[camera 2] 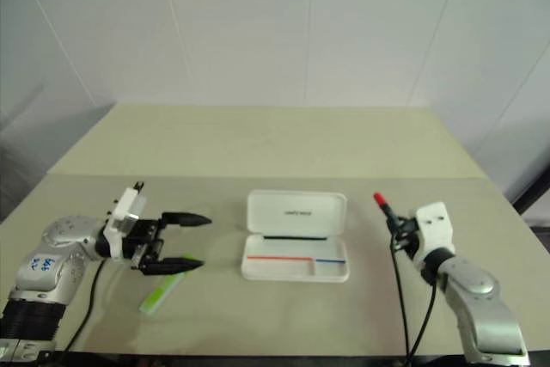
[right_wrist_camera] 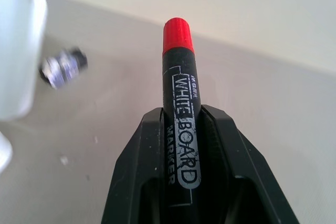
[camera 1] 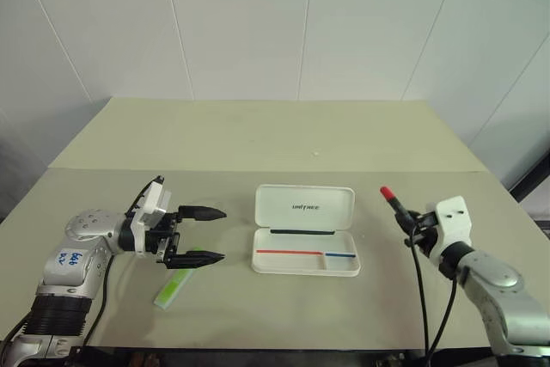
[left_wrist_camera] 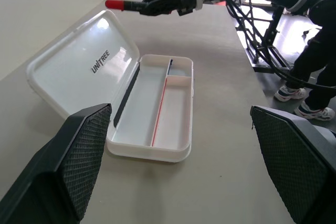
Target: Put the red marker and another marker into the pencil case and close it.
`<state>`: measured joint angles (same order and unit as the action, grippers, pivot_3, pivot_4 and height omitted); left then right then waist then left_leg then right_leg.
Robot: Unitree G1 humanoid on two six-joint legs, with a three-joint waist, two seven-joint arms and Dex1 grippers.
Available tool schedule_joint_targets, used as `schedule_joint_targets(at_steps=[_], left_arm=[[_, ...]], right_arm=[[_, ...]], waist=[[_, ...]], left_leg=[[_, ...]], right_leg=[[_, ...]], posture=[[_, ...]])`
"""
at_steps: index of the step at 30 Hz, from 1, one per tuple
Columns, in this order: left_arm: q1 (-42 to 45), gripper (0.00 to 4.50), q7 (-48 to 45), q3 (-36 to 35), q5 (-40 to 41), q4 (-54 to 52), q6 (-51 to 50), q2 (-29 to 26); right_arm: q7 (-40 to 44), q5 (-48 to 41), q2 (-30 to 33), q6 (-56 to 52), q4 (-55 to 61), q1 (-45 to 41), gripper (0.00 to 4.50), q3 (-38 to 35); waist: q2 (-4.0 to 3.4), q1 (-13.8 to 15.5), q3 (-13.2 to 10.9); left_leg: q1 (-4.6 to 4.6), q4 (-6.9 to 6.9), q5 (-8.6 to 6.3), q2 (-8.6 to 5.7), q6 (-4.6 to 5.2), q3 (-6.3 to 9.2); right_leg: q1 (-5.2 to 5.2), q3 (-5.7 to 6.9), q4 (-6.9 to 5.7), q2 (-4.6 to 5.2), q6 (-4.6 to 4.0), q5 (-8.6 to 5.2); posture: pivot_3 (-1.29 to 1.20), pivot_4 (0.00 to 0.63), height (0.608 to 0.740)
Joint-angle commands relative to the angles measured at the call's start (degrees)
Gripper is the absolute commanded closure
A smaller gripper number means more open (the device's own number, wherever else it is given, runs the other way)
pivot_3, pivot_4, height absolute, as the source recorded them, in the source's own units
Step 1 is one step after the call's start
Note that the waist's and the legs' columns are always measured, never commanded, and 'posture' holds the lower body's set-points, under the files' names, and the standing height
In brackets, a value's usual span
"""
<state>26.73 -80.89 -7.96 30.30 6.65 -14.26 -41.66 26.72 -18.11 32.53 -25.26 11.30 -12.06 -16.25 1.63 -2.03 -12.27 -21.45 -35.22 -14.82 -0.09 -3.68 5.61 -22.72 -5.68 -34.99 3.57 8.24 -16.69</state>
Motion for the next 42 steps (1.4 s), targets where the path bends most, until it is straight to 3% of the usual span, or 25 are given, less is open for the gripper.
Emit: schedule_joint_targets(at_steps=[1,7,12,17,27,35,42], left_arm=[[0.54,0.00,1.37,-2.41,0.37,1.42,1.88,-0.47],[-1.33,0.00,2.60,-3.72,0.35,2.71,4.67,-0.16],[-2.68,0.00,2.31,-3.63,-0.55,3.18,6.43,-0.95],[-3.02,0.00,2.55,-3.65,-0.22,2.49,6.83,-0.75],[-4.08,0.00,3.55,-3.72,0.41,0.24,6.37,-0.38],[-4.80,0.00,4.35,-3.73,0.91,-1.45,5.87,0.15],[-5.21,0.00,4.87,-3.58,1.11,-2.39,5.45,0.58]], right_arm=[[2.90,-3.25,2.25,0.62,4.49,-1.82,3.11,-2.21],[9.10,-12.64,5.08,-4.01,13.08,-5.27,3.11,-0.95],[14.24,-15.19,8.96,-7.73,16.68,-7.33,3.11,4.26],[21.37,-11.15,13.50,-7.07,15.99,-10.80,3.11,14.60],[28.42,5.05,11.07,6.30,2.92,-22.53,3.11,30.16],[31.46,15.17,9.56,17.19,-6.61,-24.72,3.11,35.67],[31.30,16.55,7.02,18.95,-7.97,-23.74,3.11,34.64]], waist=[[0.00,0.06,0.00],[-0.02,0.17,-0.02],[-0.02,0.32,-0.02],[-0.02,0.23,-0.02],[-0.02,0.22,-0.02],[-0.02,0.24,-0.02],[-0.02,0.09,-0.02]], left_leg=[[0.00,0.00,0.00,0.00,0.00,0.00],[-0.01,0.00,0.00,0.01,0.00,0.01],[-0.05,0.02,-0.01,0.01,-0.01,0.02],[-0.05,0.01,-0.01,0.01,-0.01,0.01],[-0.10,0.03,-0.02,0.01,-0.02,-0.01],[-0.24,0.04,-0.03,0.01,-0.04,-0.02],[-0.77,-0.16,0.01,0.00,-0.10,0.00]], right_leg=[[0.00,0.00,0.00,0.00,0.00,0.00],[-0.01,0.01,0.01,0.02,0.00,0.00],[-0.01,0.02,0.08,0.04,0.00,0.00],[-0.03,0.03,0.10,0.05,-0.02,-0.01],[-0.12,0.04,0.12,0.05,-0.02,-0.01],[-0.30,0.05,0.08,0.05,-0.02,-0.01],[-0.94,0.03,-0.30,0.03,-0.02,-0.01]], posture=[[0.00,0.150,0.740],[0.00,0.150,0.740],[0.00,0.150,0.740],[0.00,0.150,0.740],[0.00,0.150,0.740],[0.00,0.150,0.740],[0.00,0.150,0.740]])
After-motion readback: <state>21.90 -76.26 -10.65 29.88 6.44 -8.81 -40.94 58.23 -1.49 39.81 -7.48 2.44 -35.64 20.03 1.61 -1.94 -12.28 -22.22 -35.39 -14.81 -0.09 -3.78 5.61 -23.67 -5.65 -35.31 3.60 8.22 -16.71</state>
